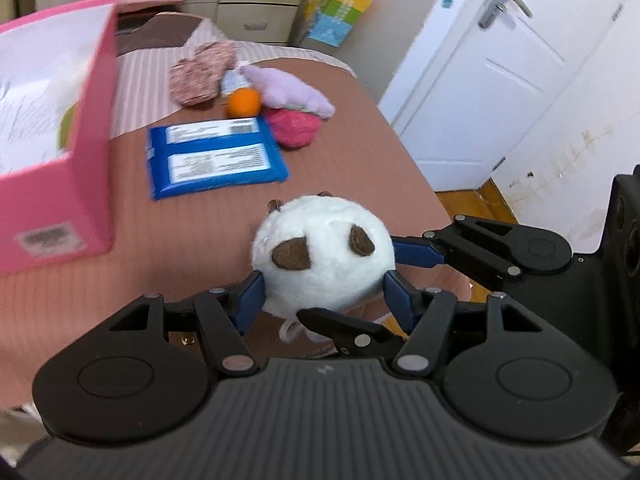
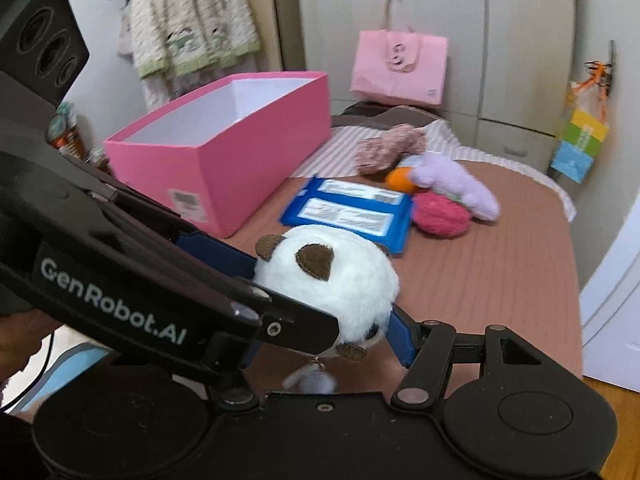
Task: Organize soft objects
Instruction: 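Lift and carry the panda plush with the left gripper over the pink box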
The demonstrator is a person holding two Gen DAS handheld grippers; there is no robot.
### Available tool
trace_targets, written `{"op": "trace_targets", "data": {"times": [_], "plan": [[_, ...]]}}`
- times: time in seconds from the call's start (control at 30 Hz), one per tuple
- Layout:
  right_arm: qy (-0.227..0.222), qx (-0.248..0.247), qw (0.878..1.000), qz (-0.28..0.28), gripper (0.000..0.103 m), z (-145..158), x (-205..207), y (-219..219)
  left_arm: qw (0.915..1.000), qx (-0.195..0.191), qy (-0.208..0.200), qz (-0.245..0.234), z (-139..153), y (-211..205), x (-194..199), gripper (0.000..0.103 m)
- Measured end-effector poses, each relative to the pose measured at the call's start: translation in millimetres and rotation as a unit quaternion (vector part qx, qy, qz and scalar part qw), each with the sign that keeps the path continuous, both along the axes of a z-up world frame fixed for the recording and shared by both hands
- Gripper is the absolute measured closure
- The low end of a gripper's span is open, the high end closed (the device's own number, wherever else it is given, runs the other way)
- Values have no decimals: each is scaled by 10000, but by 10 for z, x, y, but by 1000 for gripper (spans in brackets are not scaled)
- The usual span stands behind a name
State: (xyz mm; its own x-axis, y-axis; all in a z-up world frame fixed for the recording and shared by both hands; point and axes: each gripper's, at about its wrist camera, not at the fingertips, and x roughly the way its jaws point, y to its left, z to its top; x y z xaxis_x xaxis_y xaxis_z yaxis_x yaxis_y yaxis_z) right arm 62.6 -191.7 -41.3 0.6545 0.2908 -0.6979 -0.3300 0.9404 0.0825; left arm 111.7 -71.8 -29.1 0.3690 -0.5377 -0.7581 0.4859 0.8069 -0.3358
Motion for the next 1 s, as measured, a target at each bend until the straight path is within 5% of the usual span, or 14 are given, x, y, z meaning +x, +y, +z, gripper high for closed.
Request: {"op": "trace_targets", "data": {"times": [0.73,1.0], "plan": [[154,-133,9888,1482,34,730,187,1352,9918,-102,713,1052,528,1458,44,40],[-171,-57,9888,1478,33,983,488,1607,9919,-153,219,1242,834,1696,310,40]]}}
